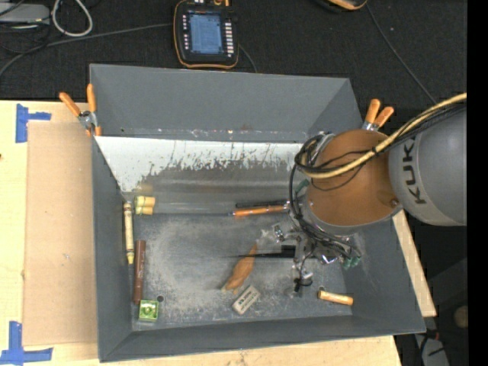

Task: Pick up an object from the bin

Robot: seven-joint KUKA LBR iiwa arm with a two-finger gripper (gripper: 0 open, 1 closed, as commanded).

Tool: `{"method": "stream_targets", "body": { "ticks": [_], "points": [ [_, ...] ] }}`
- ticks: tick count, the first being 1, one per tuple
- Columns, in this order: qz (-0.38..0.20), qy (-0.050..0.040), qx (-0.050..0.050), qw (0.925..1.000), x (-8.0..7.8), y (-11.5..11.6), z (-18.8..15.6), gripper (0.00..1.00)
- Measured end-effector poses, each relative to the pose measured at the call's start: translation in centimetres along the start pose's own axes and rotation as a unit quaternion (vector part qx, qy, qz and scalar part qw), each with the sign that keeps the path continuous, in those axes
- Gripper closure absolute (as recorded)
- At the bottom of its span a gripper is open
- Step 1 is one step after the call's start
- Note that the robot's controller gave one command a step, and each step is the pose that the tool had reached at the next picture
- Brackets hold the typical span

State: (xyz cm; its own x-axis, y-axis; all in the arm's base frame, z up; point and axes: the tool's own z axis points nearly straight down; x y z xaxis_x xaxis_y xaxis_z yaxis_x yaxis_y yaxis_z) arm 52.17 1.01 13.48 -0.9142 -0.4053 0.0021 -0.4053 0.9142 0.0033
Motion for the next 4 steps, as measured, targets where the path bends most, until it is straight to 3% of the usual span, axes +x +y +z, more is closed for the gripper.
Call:
{"method": "stream_targets", "body": {
  "ticks": [1,2,3,4],
  "points": [
    [-0.031,-0.003,-0.001,0.9995,-0.3,1.5,-2.0,0.0],
    [0.023,0.0034,-0.001,0.9997,-1.1,3.0,5.0,0.0],
    [0.007,0.0053,-0.003,1.0,-0.7,3.7,3.9,0.0],
    [-0.029,0.0068,-0.004,0.9995,-1.8,4.4,6.6,1.0]
  ]
}}
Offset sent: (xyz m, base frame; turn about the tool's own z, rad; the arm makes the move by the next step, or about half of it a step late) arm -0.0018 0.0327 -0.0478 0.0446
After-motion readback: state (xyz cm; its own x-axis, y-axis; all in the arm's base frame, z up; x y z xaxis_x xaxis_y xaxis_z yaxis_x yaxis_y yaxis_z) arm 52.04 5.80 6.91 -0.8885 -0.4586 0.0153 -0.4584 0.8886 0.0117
